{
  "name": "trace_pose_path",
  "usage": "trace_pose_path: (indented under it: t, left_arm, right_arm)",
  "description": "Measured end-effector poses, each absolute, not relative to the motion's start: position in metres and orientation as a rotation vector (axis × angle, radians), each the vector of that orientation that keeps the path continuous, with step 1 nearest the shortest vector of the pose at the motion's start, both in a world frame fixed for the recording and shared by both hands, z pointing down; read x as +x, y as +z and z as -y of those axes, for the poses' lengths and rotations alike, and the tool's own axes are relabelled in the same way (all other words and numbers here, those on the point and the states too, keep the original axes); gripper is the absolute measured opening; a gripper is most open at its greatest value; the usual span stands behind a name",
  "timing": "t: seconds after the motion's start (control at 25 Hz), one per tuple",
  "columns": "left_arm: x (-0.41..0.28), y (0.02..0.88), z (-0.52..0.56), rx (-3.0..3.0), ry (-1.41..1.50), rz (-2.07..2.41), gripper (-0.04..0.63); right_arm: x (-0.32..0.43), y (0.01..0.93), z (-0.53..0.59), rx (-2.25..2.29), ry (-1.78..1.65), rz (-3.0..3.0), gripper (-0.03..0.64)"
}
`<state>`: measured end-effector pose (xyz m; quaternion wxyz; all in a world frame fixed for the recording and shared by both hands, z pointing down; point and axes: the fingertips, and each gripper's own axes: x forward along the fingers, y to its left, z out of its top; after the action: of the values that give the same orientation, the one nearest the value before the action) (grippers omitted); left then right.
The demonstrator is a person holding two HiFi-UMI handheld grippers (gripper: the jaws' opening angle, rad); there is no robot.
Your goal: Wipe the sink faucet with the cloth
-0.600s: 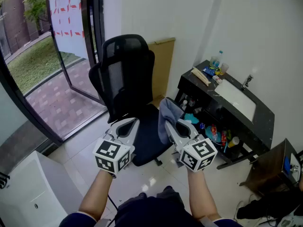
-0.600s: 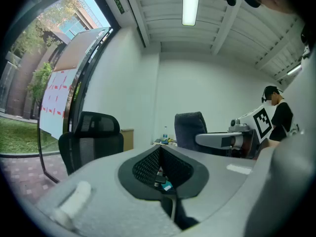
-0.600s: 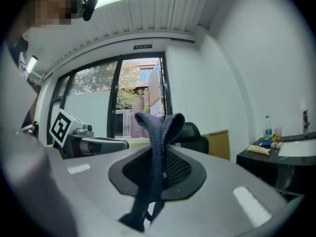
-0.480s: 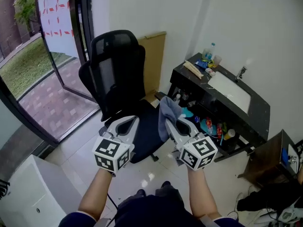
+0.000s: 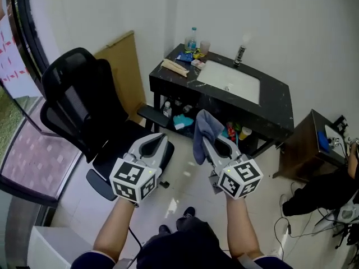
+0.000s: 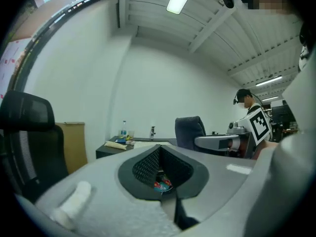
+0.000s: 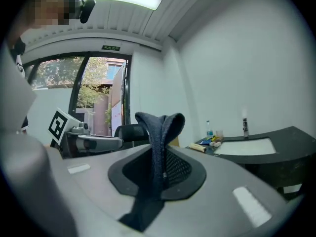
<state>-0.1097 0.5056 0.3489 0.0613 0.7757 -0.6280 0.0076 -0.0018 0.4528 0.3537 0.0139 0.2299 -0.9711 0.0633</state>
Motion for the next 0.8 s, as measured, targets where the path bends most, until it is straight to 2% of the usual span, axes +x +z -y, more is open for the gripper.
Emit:
trace_pose_path:
  t: [0.44,0.8]
  left_arm:
    - [0.017,0.337,-0.365,2.548,0.093,1.639,0.002]
    - [0.066,0.334,-0.287,2.616,0.125,1.539,0.002]
  right_arm:
    - [0.127,0.346,-0.335,1.04,0.235,2.994,0.059]
    - [0.176,0.346,-0.267,1.171,0.236,2.946,0.059]
